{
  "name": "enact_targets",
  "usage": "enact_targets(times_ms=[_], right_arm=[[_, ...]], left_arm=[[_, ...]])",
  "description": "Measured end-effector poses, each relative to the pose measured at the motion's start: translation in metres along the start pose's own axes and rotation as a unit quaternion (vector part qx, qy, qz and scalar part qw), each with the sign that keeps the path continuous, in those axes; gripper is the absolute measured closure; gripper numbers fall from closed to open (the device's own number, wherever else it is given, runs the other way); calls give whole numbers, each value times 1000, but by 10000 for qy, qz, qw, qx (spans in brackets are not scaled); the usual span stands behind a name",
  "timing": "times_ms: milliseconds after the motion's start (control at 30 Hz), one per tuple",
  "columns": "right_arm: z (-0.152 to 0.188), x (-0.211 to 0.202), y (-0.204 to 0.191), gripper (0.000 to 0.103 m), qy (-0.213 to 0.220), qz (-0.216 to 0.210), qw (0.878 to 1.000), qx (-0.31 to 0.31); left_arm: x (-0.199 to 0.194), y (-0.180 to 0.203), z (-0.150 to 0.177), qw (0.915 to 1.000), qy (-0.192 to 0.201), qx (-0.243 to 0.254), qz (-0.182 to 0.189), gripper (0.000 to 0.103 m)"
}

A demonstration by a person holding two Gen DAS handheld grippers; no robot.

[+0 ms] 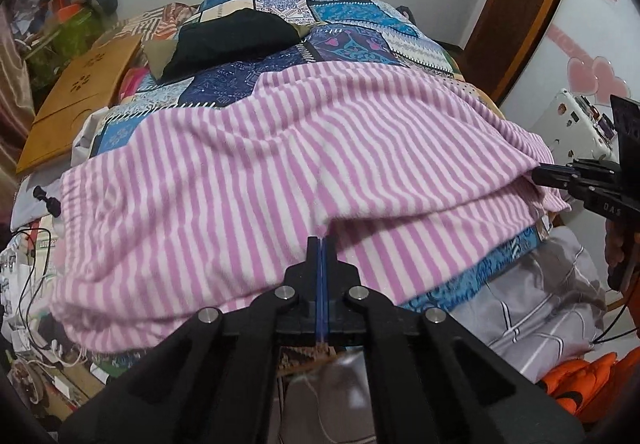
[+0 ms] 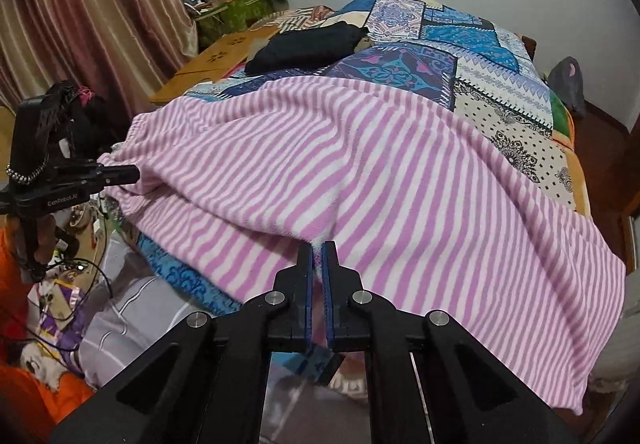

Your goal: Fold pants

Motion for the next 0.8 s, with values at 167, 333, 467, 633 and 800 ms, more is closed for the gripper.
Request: enact_targets(times_ms=[167,333,467,633,800], right_arm=[[4,-3,-6,99,51,135,9998,-145],[5,-4,-5,83,40,283,9992,-272],[8,3,-4,69,18,559,9970,-539],[3,25,-4,69,-63,628,9959,-642],[-12,38,-6,85,180,615,9959,-637]], left_arm=[[0,0,8,9997,-51,-26,-216,102],[8,0,8,9991,-96,13,-404,62],[20,-1,-1,9985,-65,123,-539,52],[47,-1,-13,9973,-186,317,-636,52],[66,4,-28,9954,-173,555,-765,67]])
Point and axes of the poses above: each gripper's, at about its wrist camera, not at the fingertips, and x roughly the way its jaws point, y to its right, z to its underside, the point moved 3 cm from there along x, roughly the way its jaws point, and after that the axes turned 4 degrees about z, right-handed, at the moved point
